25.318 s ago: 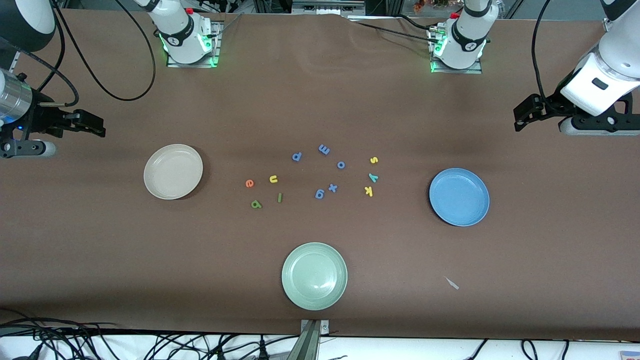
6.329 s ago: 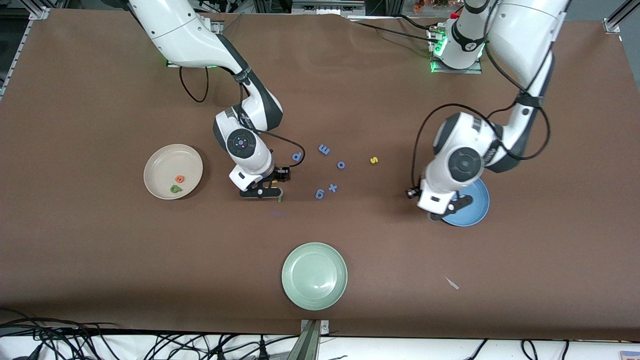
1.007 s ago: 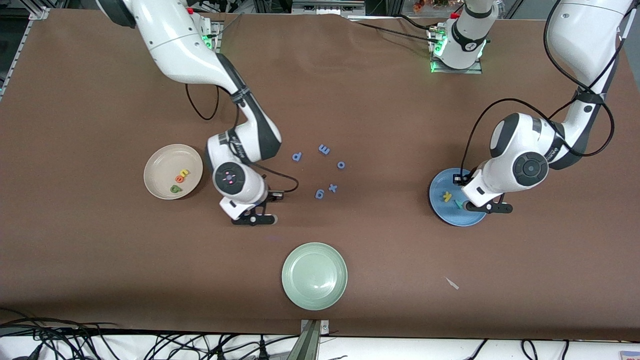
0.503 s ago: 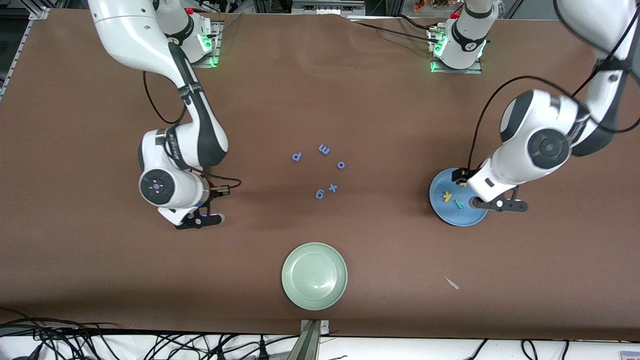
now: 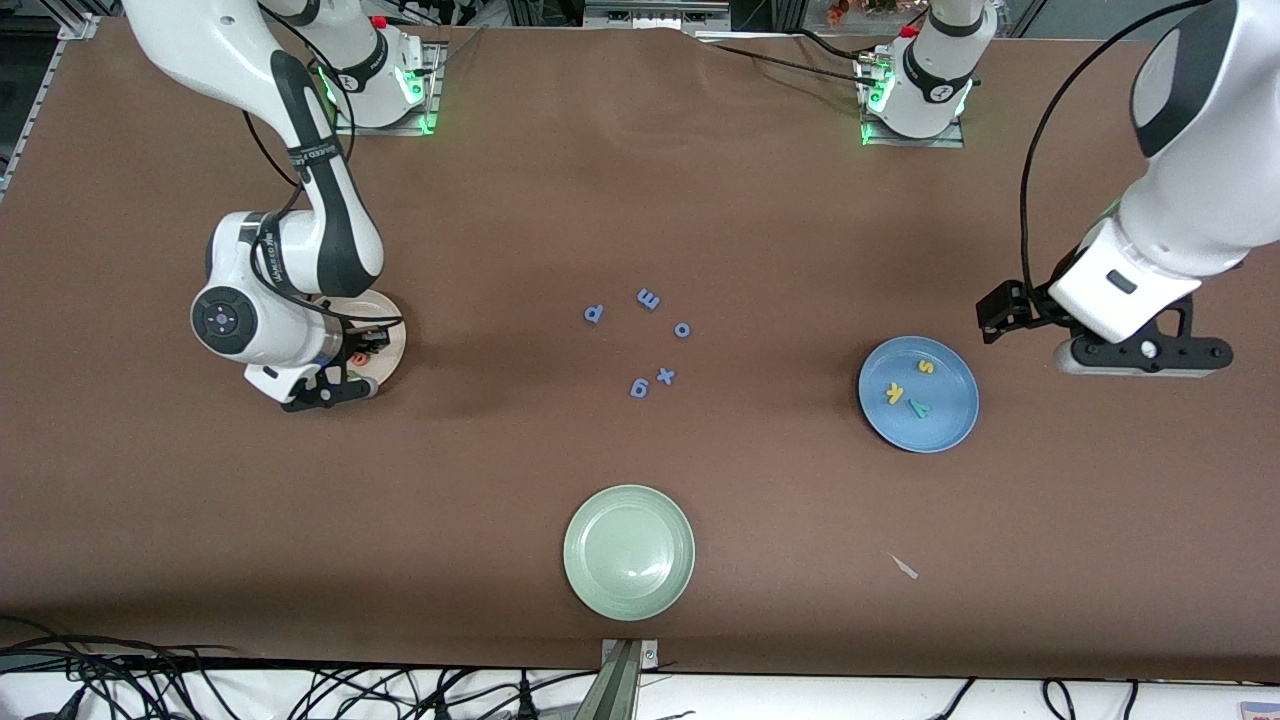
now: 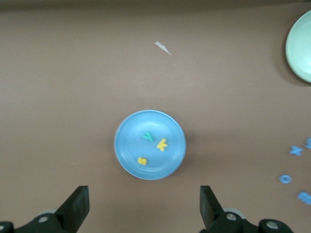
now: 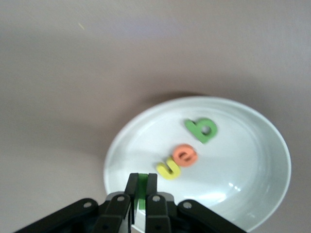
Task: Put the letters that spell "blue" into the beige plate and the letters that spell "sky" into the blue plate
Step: 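Drop the l with the right gripper while the left gripper withdraws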
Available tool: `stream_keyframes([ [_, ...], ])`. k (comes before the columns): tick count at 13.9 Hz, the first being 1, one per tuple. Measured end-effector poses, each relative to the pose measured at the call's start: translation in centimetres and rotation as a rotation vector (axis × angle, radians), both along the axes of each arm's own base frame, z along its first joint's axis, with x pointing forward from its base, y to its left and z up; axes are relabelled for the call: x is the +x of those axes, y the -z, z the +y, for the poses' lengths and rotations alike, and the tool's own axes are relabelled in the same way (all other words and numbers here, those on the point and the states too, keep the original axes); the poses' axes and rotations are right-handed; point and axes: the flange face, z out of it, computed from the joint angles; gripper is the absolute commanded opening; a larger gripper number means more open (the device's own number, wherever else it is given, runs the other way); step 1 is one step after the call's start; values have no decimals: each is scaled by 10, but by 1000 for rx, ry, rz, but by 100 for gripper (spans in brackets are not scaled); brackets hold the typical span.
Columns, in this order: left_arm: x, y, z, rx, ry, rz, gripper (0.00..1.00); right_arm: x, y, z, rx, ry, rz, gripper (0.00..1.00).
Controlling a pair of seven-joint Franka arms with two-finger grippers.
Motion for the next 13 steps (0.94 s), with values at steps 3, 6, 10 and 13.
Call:
stream_keyframes([
  [3, -16, -14, 24, -43, -69, -3, 100, -2, 1, -4, -5, 14, 5, 100],
  [6, -44, -9, 29, -30, -77, -3, 100, 13, -38, 18, -6, 67, 20, 100],
  [10, -55, -3, 21, -24, -64, 14, 100, 30, -109, 38, 2, 86, 67, 100],
  [13, -56, 0, 17, -10, -51, 17, 100, 34, -165, 38, 0, 87, 126, 100],
])
